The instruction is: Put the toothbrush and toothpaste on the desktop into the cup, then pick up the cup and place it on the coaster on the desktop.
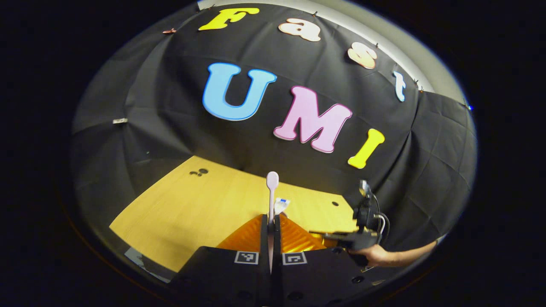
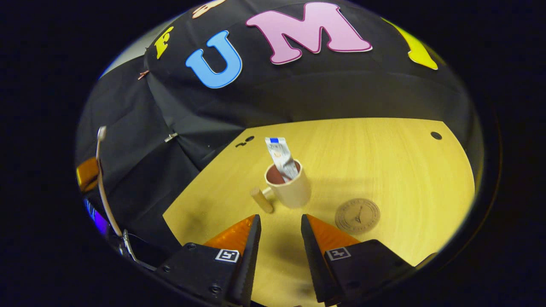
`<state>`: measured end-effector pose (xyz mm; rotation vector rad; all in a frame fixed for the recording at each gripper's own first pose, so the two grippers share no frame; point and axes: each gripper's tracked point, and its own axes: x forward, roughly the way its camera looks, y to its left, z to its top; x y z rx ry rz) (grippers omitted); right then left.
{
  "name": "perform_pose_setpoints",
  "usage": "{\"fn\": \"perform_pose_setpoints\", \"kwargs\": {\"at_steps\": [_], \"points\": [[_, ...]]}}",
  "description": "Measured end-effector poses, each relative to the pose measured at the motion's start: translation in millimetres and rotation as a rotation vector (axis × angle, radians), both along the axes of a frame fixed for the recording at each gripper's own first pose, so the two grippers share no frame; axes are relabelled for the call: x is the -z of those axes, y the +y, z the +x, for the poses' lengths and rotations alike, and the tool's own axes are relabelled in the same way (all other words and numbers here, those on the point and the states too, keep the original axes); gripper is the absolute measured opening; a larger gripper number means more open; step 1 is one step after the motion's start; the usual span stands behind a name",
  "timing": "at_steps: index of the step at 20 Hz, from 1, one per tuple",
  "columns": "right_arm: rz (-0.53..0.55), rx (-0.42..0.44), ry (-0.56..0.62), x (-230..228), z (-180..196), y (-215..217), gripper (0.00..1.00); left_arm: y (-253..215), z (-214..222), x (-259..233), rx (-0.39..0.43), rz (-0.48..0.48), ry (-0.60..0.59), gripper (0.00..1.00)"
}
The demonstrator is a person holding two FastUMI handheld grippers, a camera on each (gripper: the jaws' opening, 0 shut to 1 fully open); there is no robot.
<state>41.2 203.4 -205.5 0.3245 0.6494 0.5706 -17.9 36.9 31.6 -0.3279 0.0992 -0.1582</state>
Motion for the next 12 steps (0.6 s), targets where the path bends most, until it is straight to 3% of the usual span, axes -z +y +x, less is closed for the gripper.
{"fn": "perform_pose_setpoints", "kwargs": {"at_steps": [6,12], "points": [[-0.024,0.106,0.085,21.5,-56.2,-70.5,0.58,-38.7,76.1,-46.1,0.133,-0.011,-0.139,0.06],[-0.009,0.344,0.129,26.4,-86.3,-142.4,0.58,-52.1,148.4,-52.2,0.153,-0.104,-0.190,0.06]]}}
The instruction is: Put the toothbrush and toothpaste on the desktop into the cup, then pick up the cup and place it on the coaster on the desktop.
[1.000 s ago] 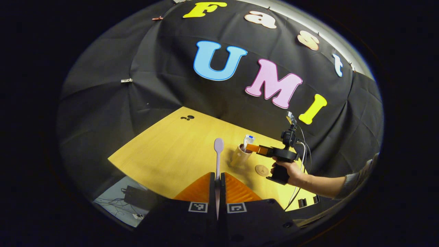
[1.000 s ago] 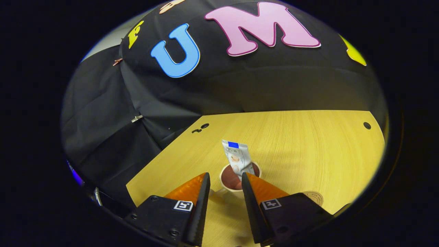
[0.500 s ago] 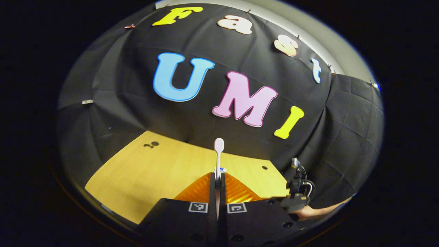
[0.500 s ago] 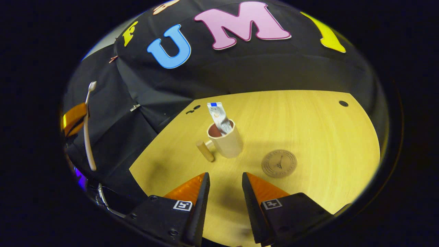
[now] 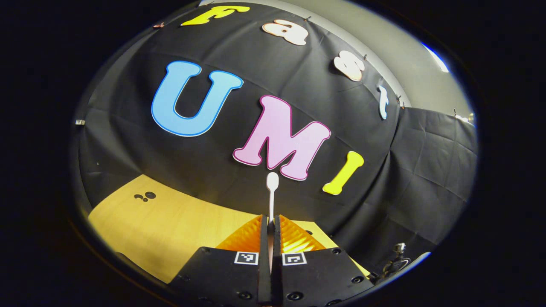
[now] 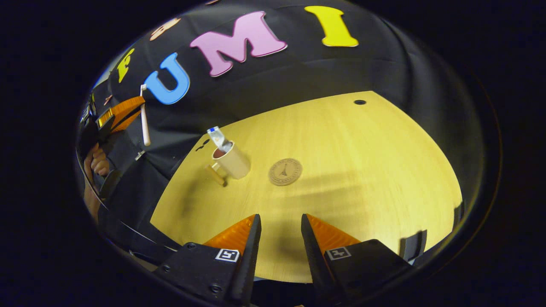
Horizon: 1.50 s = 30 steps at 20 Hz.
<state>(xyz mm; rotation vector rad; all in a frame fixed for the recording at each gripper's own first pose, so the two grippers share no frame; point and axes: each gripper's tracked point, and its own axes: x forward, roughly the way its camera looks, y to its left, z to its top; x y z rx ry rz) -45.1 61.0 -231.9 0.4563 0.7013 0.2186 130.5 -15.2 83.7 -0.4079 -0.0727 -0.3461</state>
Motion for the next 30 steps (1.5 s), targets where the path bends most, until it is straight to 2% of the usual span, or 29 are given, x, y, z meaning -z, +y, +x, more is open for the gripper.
{"fn": "perform_pose_setpoints", "kwargs": {"at_steps": [3,9,13,22,27,30], "points": [[-0.001,0.102,0.008,-2.5,-17.7,-31.2,0.58,0.2,37.5,14.3,-0.021,-0.052,0.029,0.06],[-0.016,0.250,0.041,0.0,-62.4,-76.7,0.58,8.8,101.9,72.9,-0.107,-0.046,0.126,0.06],[-0.022,0.304,0.056,-0.7,-82.6,-93.9,0.58,17.8,135.0,107.5,-0.183,0.020,0.181,0.06],[-0.027,0.324,0.069,-1.7,-86.9,-106.2,0.58,19.8,159.9,150.7,-0.242,0.024,0.246,0.06],[-0.027,0.310,0.080,1.0,-86.6,-107.5,0.58,11.5,155.9,168.9,-0.220,0.026,0.254,0.06],[-0.034,0.306,0.084,1.9,-86.3,-108.4,0.58,3.5,148.2,173.3,-0.192,-0.003,0.262,0.10]]}}
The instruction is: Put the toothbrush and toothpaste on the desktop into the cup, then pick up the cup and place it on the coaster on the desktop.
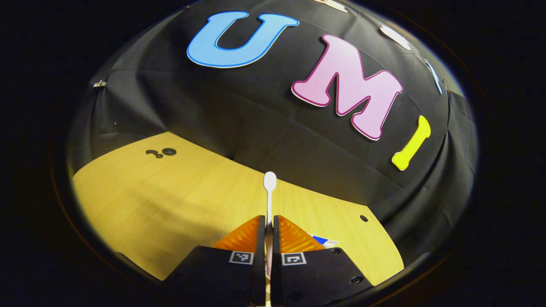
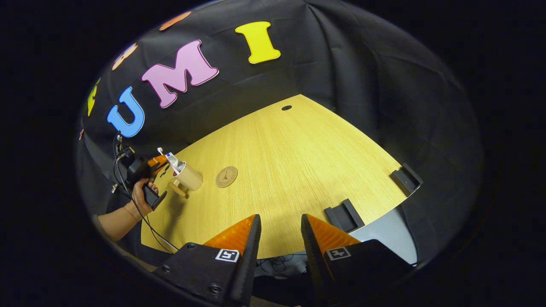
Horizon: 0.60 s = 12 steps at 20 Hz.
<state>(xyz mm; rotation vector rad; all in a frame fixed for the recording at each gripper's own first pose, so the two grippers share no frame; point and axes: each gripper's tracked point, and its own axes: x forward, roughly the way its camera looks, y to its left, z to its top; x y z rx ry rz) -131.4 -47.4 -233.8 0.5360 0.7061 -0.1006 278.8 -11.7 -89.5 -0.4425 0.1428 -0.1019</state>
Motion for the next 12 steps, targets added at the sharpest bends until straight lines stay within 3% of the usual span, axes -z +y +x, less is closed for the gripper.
{"fn": "perform_pose_setpoints", "kwargs": {"at_steps": [5,6,7,8,11,12], "points": [[0.006,-0.007,0.010,3.7,1.4,2.5,0.58,-9.1,-19.1,6.6,0.049,-0.001,0.015,0.24],[0.009,-0.007,0.010,4.8,2.4,3.2,0.58,-11.4,-26.0,7.1,0.069,0.005,0.021,0.20],[0.015,-0.008,0.009,5.8,3.2,3.8,0.58,-14.9,-34.7,7.7,0.089,0.013,0.025,0.24],[0.020,-0.009,0.008,7.3,5.3,4.0,0.58,-17.8,-42.4,6.6,0.112,0.027,0.026,0.42],[0.028,-0.012,0.007,11.9,13.4,7.1,0.58,-24.8,-69.5,9.2,0.186,0.104,0.033,0.53],[0.027,-0.013,0.004,12.2,15.2,6.7,0.58,-27.2,-79.2,9.6,0.216,0.133,0.039,0.67]]}}
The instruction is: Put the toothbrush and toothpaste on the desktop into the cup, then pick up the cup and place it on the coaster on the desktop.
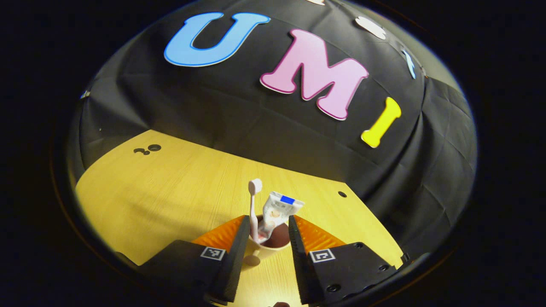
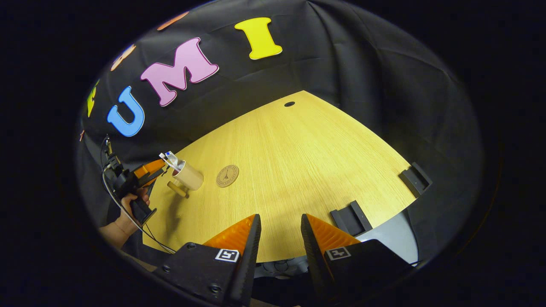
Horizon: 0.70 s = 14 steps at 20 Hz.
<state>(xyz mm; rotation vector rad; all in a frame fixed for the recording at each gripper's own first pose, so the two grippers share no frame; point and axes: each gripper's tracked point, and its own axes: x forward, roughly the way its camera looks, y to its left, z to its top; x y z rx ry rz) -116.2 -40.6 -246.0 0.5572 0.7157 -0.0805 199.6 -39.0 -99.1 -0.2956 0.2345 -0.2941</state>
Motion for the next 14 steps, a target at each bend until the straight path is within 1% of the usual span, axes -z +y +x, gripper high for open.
{"fn": "perform_pose_setpoints", "kwargs": {"at_steps": [1,3,4,8,11,14], "points": [[0.000,0.001,-0.001,0.0,0.7,-1.4,0.58,-1.6,-9.5,2.5,0.025,0.030,0.010,0.59],[0.012,0.010,-0.004,0.3,2.9,-4.3,0.58,-0.1,-25.1,9.5,0.064,0.099,0.032,0.65],[0.016,0.014,-0.004,1.7,4.1,-5.2,0.58,-0.2,-31.2,14.2,0.086,0.134,0.054,0.70],[0.028,0.039,-0.008,4.5,10.7,-14.9,0.58,0.8,-46.4,36.4,0.168,0.265,0.170,0.81],[0.042,0.076,-0.015,5.0,13.1,-23.4,0.58,6.3,-42.2,52.6,0.200,0.368,0.254,0.85],[0.049,0.109,-0.014,4.1,11.4,-30.0,0.58,10.0,-28.2,73.3,0.229,0.439,0.354,0.84]]}}
